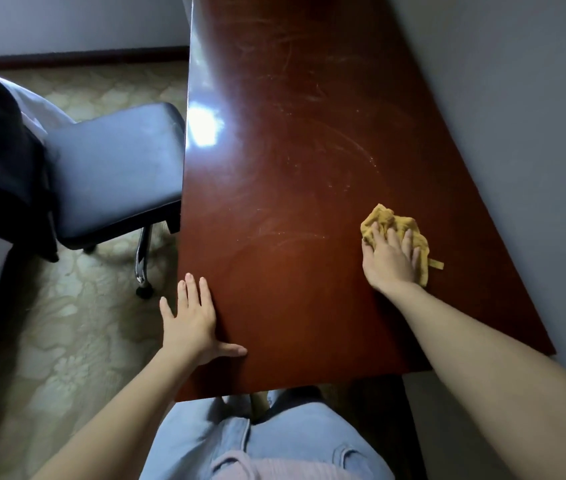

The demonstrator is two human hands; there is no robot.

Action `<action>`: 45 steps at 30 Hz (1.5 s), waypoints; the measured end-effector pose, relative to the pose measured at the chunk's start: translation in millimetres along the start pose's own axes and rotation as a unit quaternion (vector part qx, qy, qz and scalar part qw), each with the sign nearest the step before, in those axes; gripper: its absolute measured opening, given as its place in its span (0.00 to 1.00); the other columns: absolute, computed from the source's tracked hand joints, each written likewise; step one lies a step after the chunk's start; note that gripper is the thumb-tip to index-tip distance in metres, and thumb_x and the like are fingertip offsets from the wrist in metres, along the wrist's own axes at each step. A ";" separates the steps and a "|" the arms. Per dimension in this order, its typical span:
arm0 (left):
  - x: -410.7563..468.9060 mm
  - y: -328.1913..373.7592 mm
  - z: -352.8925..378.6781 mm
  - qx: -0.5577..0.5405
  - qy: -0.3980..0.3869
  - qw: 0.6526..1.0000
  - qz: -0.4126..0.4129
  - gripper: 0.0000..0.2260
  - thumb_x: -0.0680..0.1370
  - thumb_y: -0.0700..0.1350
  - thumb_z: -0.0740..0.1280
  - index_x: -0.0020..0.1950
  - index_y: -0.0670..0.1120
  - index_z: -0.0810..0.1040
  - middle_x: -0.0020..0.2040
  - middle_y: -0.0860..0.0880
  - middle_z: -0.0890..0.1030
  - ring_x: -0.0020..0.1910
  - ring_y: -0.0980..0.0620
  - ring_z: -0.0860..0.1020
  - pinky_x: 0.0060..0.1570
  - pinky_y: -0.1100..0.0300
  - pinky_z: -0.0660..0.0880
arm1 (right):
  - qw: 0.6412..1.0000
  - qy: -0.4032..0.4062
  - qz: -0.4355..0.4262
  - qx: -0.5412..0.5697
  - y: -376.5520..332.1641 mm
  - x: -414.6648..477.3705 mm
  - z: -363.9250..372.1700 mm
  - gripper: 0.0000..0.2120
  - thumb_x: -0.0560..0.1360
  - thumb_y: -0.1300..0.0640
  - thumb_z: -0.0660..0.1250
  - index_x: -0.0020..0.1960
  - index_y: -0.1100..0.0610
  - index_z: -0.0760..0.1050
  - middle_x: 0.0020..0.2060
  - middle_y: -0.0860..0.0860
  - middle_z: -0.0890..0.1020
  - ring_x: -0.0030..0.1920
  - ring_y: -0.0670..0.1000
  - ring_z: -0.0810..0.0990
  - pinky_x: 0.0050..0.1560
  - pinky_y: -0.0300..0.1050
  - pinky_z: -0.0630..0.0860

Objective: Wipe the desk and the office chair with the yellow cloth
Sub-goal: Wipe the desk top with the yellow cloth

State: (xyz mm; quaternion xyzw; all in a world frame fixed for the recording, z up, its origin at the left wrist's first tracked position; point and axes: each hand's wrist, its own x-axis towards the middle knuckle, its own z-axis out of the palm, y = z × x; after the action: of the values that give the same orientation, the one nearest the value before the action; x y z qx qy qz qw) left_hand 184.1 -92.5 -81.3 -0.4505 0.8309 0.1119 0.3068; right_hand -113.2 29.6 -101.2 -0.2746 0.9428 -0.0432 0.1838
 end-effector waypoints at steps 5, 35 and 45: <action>0.4 0.7 -0.3 0.022 -0.002 1.000 0.001 0.68 0.57 0.77 0.67 0.75 0.38 0.33 0.76 0.37 0.36 0.76 0.40 0.38 0.72 0.38 0.44 | 0.996 -0.034 -0.065 -0.048 -37.4 -6.3 5.1 0.27 0.81 0.42 0.45 0.77 0.47 0.44 0.77 0.50 0.49 0.76 0.59 0.39 0.73 0.59 0.40; -2.7 -27.6 -4.6 0.052 0.024 0.995 0.082 0.61 0.63 0.69 0.71 0.77 0.43 0.34 0.78 0.39 0.39 0.77 0.43 0.41 0.72 0.38 0.47 | 0.955 0.092 -0.282 0.019 -19.4 -68.4 22.8 0.21 0.69 0.61 0.74 0.61 0.53 0.78 0.61 0.55 0.79 0.67 0.57 0.72 0.66 0.57 0.66; -0.7 -35.6 -7.7 0.021 0.023 0.995 0.092 0.60 0.63 0.69 0.72 0.77 0.46 0.36 0.78 0.43 0.40 0.77 0.46 0.42 0.72 0.38 0.46 | 0.984 -0.020 -0.164 -0.073 -117.3 -12.0 16.6 0.26 0.81 0.48 0.53 0.77 0.49 0.51 0.76 0.51 0.58 0.76 0.59 0.47 0.74 0.59 0.49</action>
State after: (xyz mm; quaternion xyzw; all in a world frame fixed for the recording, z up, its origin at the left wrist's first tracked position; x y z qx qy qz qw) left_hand 210.3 -115.8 -71.5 -0.3679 0.8781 0.1118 0.2849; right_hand -38.8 -62.8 -91.4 -0.4387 0.8819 0.0018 0.1723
